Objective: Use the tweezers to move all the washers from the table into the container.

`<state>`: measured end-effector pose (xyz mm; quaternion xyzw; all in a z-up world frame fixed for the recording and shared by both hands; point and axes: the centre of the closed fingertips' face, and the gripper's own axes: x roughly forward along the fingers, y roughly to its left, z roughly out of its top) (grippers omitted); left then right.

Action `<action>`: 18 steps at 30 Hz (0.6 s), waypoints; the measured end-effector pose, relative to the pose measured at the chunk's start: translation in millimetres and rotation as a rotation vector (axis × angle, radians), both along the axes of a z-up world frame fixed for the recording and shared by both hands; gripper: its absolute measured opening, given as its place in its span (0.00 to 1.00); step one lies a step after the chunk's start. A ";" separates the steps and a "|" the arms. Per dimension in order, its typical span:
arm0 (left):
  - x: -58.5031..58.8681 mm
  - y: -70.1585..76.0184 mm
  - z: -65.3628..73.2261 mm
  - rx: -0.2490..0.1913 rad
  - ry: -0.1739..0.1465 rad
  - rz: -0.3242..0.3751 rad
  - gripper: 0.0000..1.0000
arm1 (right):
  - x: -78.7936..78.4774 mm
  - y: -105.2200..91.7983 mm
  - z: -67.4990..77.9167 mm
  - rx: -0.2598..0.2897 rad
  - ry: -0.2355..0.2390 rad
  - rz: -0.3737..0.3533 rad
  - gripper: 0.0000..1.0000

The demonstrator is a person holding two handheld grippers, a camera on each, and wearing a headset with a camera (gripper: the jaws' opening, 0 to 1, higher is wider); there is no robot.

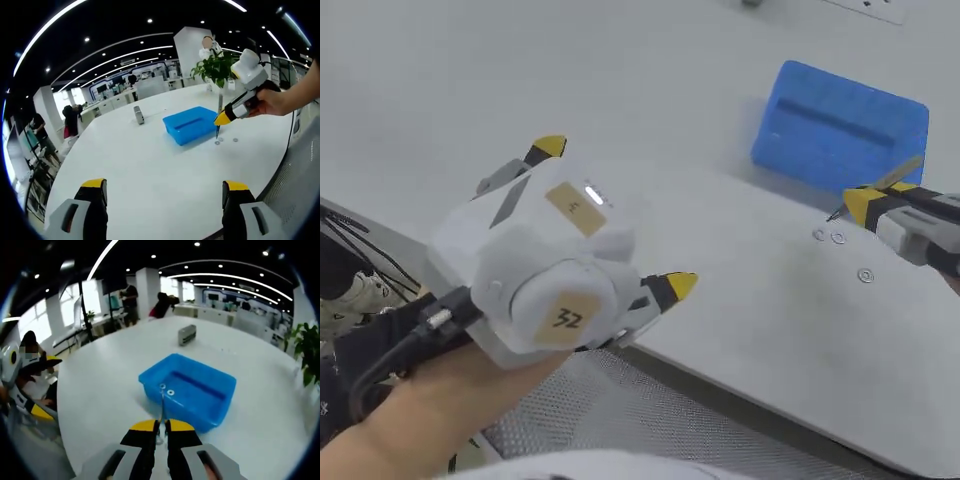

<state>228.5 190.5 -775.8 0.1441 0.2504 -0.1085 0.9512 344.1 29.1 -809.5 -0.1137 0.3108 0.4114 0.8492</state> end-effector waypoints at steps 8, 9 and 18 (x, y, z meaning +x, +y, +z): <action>-0.8 0.7 -0.8 0.005 0.004 -0.001 0.98 | -3.2 1.2 -6.4 -0.025 0.011 0.006 0.04; -0.7 0.9 -0.7 0.005 0.004 0.000 0.98 | -3.0 1.6 -6.1 -0.024 0.010 0.007 0.04; -0.5 1.9 0.1 0.008 0.002 0.004 0.97 | 0.9 2.0 -7.7 -0.021 0.016 0.005 0.04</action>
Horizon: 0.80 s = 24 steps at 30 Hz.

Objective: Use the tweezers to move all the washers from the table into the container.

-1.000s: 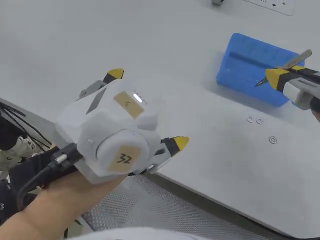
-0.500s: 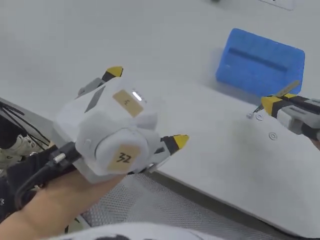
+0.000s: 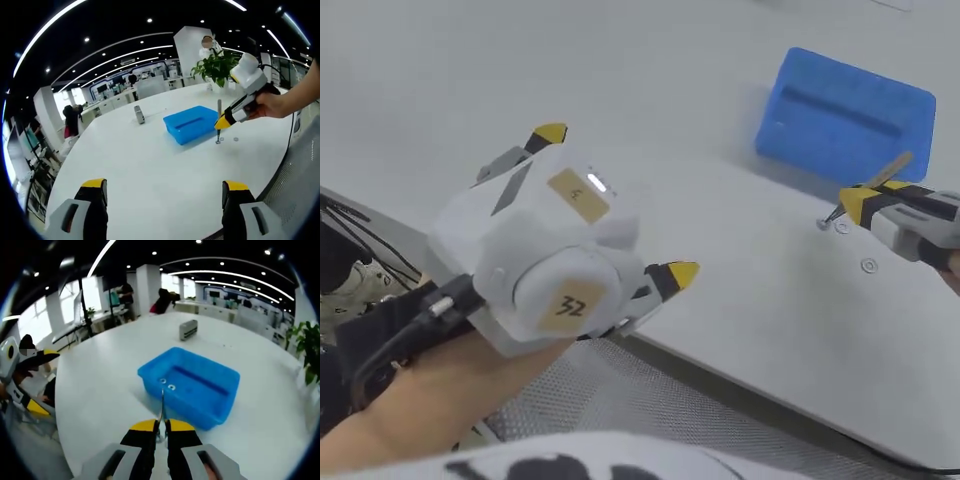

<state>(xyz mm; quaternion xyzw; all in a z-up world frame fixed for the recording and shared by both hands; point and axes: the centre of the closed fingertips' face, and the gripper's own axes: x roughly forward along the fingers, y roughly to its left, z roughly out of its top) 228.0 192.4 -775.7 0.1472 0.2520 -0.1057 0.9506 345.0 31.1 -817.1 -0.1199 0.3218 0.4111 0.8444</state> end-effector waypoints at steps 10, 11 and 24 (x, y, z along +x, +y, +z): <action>1.0 -0.3 0.0 0.000 -0.001 0.000 0.97 | -1.2 -3.1 -2.7 -0.007 -0.017 0.009 0.03; 1.1 -0.4 0.0 0.001 -0.001 0.000 0.97 | -1.1 -3.3 -2.8 -0.011 -0.018 0.013 0.03; 0.9 -0.6 -0.6 0.000 0.000 0.002 0.97 | -10.0 6.0 18.0 -0.027 -0.042 0.065 0.02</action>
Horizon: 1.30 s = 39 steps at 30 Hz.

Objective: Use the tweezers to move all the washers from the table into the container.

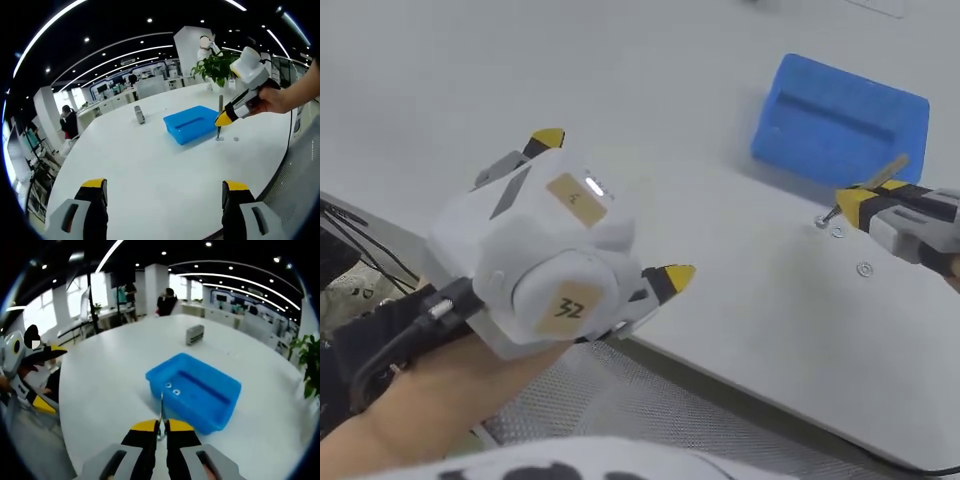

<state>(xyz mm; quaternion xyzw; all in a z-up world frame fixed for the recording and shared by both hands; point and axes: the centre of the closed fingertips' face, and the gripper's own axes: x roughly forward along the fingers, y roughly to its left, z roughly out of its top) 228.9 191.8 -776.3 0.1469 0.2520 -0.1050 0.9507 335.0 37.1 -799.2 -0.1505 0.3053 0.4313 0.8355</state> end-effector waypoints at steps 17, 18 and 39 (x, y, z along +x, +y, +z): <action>-0.6 0.1 0.2 -0.001 0.000 -0.002 0.97 | 29.2 7.9 39.8 0.153 0.022 -0.041 0.02; -0.6 0.5 0.1 0.000 0.000 -0.001 0.97 | 31.1 8.3 41.5 0.152 0.014 -0.041 0.02; -0.9 0.2 -1.0 0.009 0.008 -0.004 0.97 | 71.3 17.1 32.3 0.134 -0.044 -0.107 0.02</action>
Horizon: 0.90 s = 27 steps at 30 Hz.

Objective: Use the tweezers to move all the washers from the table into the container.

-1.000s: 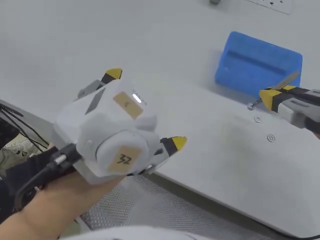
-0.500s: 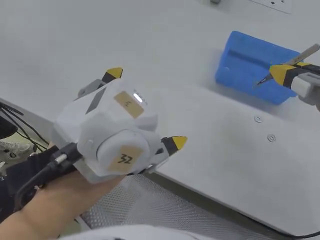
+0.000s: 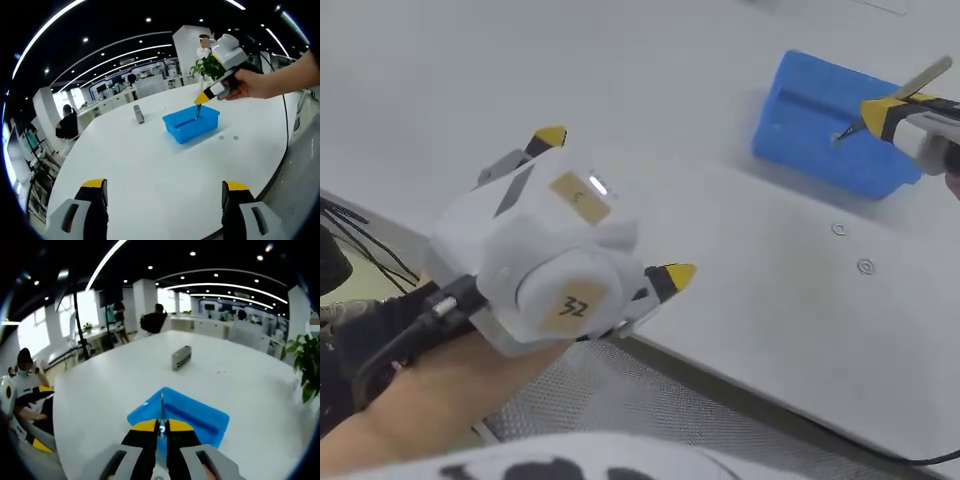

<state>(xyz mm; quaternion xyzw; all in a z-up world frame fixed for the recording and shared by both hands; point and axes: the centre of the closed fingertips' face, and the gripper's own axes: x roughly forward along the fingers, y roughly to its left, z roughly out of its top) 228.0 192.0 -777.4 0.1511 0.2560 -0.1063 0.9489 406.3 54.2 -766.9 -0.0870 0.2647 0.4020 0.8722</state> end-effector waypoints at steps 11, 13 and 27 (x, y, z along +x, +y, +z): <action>0.0 0.1 -1.0 0.004 0.004 0.000 0.97 | 17.1 3.6 -23.0 -0.055 -0.008 -0.013 0.02; 0.0 0.0 -1.4 0.005 0.005 -0.001 0.97 | 19.7 3.4 -27.8 -0.066 -0.009 -0.011 0.02; -0.6 0.6 -4.4 0.014 0.020 -0.002 0.96 | 22.7 10.7 -45.2 -0.151 -0.040 0.039 0.02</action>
